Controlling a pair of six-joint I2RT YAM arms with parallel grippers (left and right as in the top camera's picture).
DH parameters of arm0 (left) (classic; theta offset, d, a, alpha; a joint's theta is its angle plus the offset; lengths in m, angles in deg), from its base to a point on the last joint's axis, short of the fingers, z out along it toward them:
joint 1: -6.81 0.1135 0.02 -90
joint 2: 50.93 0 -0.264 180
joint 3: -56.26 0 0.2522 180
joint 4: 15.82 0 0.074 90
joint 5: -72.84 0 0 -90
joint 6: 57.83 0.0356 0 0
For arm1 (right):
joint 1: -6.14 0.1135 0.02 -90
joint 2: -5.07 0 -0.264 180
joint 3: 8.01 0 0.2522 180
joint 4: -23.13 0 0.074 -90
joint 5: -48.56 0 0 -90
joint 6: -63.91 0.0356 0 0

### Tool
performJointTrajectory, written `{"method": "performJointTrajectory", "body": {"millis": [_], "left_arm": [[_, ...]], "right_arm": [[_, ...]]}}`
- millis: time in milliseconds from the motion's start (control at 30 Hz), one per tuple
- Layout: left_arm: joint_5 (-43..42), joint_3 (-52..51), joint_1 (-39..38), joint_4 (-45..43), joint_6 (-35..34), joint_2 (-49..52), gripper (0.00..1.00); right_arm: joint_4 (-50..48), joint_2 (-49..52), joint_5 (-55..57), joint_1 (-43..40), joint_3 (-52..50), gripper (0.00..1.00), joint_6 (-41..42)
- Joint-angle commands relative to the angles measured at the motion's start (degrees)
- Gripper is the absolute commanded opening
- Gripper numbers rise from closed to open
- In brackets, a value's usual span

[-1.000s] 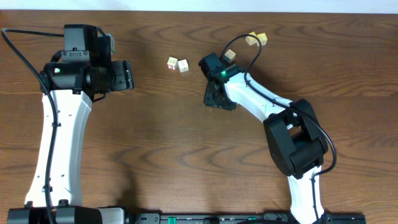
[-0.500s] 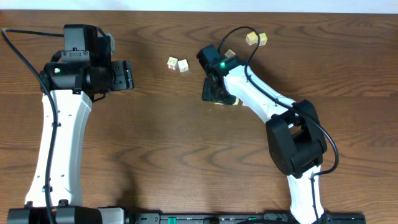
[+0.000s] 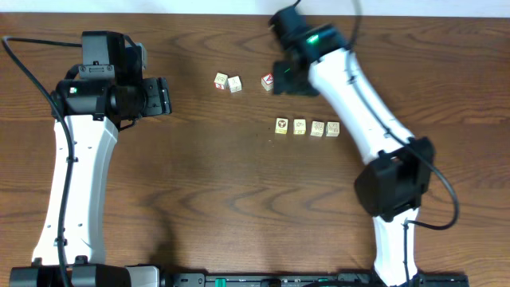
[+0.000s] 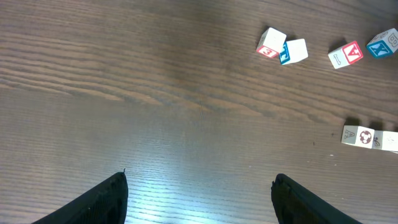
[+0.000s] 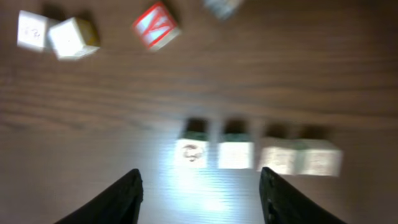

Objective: Lift 4 blocks
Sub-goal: 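Raise the right arm and move it to the upper right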

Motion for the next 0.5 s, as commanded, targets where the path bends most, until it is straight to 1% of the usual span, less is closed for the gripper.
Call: {"method": "performJointTrajectory", "body": {"millis": [0, 33, 133, 200, 233, 267, 467], "left_arm": [[0.52, 0.79, 0.20, -0.07, 0.13, 0.00, 0.74], [0.52, 0.79, 0.20, -0.07, 0.13, 0.00, 0.74], [0.52, 0.79, 0.20, -0.07, 0.13, 0.00, 0.74], [0.52, 0.79, 0.20, -0.07, 0.13, 0.00, 0.75], [0.52, 0.79, 0.20, -0.07, 0.13, 0.00, 0.74], [0.52, 0.79, 0.20, -0.07, 0.13, 0.00, 0.74], [0.52, 0.79, 0.20, -0.07, 0.13, 0.00, 0.75]], "right_arm": [[5.09, 0.37, 0.83, -7.19, 6.40, 0.63, -8.52], [5.99, 0.37, 0.85, -8.44, 6.99, 0.64, -9.31], [8.37, 0.37, 0.85, -14.19, 7.48, 0.75, -11.19], [9.40, 0.39, 0.83, -18.12, 6.99, 0.91, -11.17], [9.55, 0.39, 0.83, -20.26, 6.45, 0.97, -11.15], [9.60, 0.39, 0.68, -21.92, 6.14, 0.99, -11.10], [9.57, 0.42, 0.59, -29.79, 1.53, 0.99, -11.17]]}}
